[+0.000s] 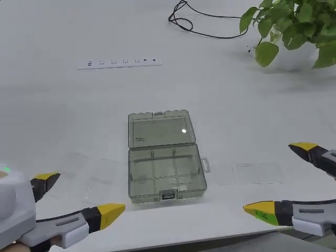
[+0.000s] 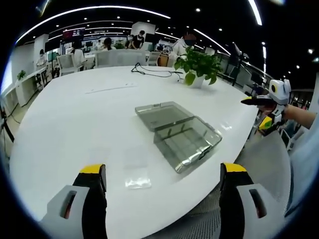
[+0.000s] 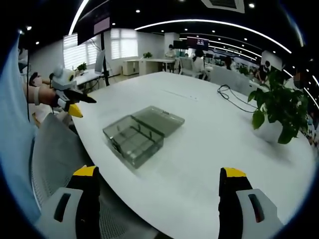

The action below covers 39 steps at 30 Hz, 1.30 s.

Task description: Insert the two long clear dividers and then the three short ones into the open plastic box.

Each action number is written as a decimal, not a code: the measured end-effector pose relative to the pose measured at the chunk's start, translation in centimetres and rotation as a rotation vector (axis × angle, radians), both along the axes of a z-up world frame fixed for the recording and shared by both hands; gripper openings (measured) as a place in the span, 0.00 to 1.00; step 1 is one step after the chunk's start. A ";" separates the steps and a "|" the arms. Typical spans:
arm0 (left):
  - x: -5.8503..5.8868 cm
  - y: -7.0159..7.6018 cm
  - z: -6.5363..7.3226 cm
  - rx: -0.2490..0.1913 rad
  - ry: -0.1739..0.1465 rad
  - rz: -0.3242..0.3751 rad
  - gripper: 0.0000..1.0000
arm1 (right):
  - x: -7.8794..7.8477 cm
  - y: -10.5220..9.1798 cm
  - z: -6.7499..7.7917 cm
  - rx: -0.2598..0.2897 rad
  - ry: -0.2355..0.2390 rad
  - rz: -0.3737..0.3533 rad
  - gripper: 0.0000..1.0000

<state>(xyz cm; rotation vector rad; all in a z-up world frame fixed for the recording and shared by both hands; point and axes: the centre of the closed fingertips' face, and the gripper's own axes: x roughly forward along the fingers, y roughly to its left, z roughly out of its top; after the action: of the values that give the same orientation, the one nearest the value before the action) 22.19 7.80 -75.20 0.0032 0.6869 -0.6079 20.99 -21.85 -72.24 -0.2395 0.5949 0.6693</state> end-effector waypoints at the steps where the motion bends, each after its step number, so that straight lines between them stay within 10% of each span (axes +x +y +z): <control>1: 0.1 0.1 -0.1 0.006 0.005 0.005 0.95 | 0.0 0.1 -0.1 -0.001 0.001 0.002 1.00; 10: 1.1 0.8 -2.0 0.021 0.088 0.065 0.89 | 0.1 0.1 -0.4 0.013 0.007 -0.008 1.00; 20: 1.5 0.6 -5.4 0.142 0.219 0.003 0.81 | 0.0 0.0 -0.5 0.026 0.010 -0.020 1.00; 39: 2.4 1.3 -8.6 0.286 0.326 -0.029 0.58 | -0.7 -0.2 -0.8 0.048 0.024 -0.058 1.00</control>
<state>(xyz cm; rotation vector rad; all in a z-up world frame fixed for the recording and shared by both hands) 24.55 9.10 -83.80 0.1832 1.0876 -0.5381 20.28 -22.10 -73.00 -0.1693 0.6060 0.6308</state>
